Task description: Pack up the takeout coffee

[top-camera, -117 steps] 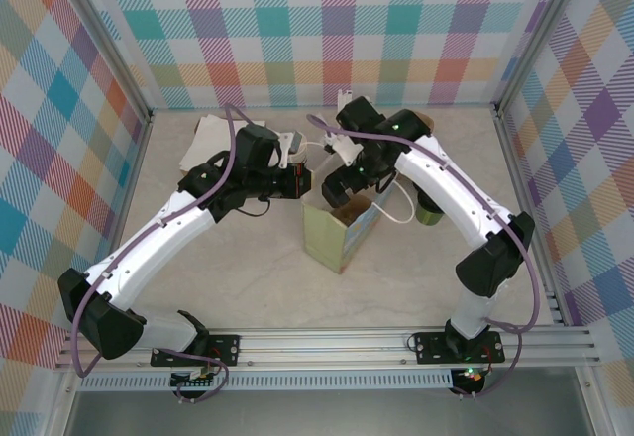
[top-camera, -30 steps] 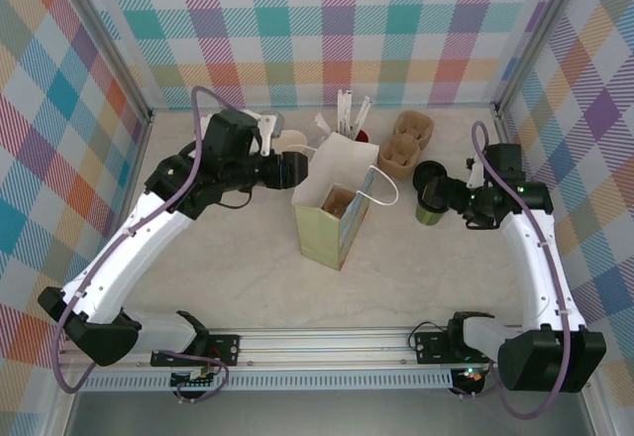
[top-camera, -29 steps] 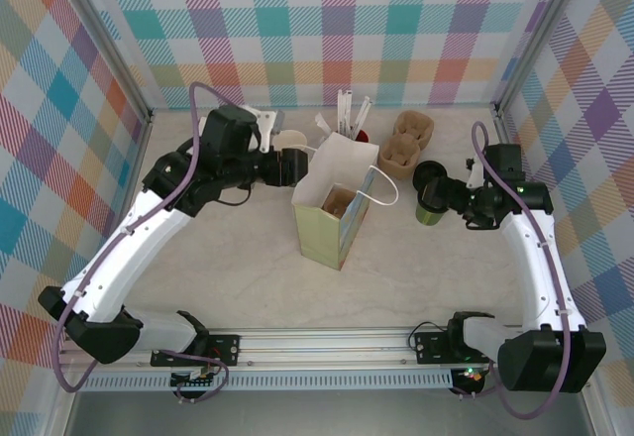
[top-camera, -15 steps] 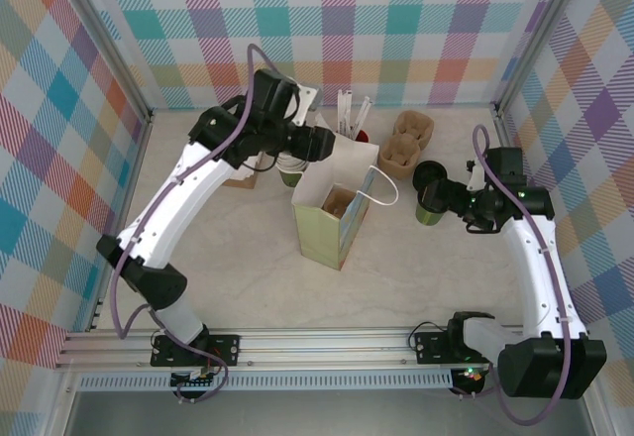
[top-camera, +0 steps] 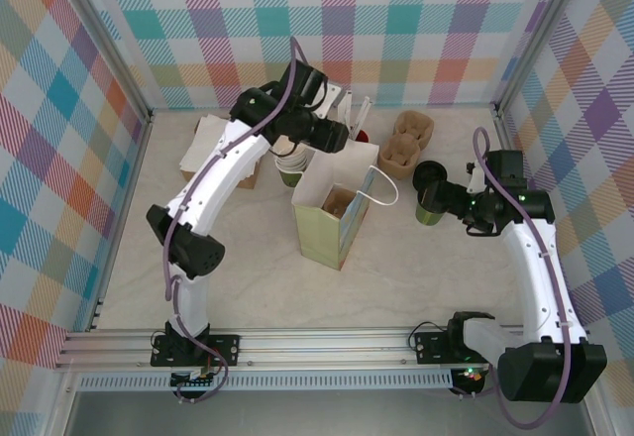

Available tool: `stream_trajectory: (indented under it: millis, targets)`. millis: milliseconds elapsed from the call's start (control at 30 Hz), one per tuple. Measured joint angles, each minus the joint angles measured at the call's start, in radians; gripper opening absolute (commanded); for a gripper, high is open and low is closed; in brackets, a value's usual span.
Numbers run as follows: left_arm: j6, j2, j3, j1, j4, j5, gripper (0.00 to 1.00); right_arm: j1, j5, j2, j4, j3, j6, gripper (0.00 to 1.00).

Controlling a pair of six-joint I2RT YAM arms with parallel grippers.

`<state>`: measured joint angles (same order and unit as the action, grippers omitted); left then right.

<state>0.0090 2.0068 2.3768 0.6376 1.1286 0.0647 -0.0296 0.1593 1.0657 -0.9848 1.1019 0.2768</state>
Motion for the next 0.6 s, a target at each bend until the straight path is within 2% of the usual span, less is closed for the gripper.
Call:
stream_trajectory:
  millis: [333, 600]
  targets:
    - [0.004, 0.079, 0.014, -0.006, 0.021, -0.010, 0.49, 0.000, 0.001, -0.003, 0.001, -0.016, 0.000, 1.00]
    - [-0.018, 0.108, 0.025, -0.006, 0.026, -0.048, 0.19, 0.000, 0.004, -0.003, 0.001, -0.016, 0.000, 1.00]
